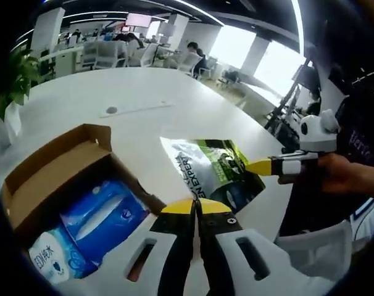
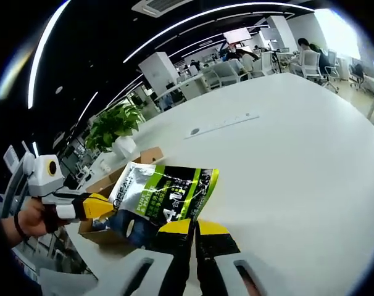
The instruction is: Operate the shoe box by opening the lid, removing the specified soft item, and placing it in the target area until the item is outside and the box remains undamaged.
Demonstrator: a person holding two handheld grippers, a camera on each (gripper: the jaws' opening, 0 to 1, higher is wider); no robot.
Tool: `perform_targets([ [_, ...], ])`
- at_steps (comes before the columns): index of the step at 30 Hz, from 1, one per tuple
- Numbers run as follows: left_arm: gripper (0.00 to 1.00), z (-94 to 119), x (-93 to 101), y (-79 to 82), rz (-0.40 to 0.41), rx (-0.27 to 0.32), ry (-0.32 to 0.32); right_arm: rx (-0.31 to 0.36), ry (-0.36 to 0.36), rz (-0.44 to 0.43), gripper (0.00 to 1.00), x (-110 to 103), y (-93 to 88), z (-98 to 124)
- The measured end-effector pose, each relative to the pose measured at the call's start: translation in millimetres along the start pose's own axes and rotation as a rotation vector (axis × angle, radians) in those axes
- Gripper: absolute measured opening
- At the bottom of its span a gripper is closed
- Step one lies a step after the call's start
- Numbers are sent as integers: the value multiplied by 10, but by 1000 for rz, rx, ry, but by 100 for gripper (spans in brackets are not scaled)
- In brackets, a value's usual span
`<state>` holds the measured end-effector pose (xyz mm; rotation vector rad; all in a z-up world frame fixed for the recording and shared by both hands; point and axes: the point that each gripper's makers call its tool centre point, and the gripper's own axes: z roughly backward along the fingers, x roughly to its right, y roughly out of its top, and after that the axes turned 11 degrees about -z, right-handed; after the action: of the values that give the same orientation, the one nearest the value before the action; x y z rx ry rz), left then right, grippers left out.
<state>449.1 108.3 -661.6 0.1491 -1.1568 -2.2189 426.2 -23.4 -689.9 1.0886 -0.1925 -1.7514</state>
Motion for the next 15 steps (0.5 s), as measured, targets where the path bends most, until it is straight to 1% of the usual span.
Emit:
perform_targets([
  [9, 1, -104, 11, 76, -49, -32, -14, -4, -10, 3, 0, 81, 121, -68],
  [12, 1, -175, -42, 80, -94, -56, -13, -8, -10, 1, 0, 112, 167, -95],
  [15, 1, -253, -48, 93, -133, -78, -14, -12, -18, 7, 0, 152, 223, -135],
])
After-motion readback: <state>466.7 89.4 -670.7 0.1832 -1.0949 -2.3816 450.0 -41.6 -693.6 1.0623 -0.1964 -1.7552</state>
